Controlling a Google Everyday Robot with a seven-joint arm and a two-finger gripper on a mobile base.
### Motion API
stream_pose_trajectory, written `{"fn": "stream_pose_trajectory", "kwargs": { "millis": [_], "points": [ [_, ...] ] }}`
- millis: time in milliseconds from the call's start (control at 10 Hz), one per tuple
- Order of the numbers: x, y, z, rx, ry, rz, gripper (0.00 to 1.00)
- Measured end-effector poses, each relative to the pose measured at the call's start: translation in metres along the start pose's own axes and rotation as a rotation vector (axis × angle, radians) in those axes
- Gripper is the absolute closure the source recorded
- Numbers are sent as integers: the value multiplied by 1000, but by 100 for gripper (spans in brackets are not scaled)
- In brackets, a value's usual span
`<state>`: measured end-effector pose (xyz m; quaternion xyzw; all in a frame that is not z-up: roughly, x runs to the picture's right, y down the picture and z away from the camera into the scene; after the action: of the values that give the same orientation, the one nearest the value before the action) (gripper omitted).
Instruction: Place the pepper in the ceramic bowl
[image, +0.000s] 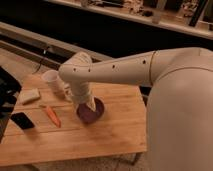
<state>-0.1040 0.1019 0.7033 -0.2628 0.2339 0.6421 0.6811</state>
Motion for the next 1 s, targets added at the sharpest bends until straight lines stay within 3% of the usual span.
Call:
{"fn": "stream_pose_trajectory", "kwargs": {
  "millis": [500,1000],
  "points": [
    [-1,2,0,5,0,-8,35],
    [-11,68,-13,48,-13,-183,35]
  ]
}}
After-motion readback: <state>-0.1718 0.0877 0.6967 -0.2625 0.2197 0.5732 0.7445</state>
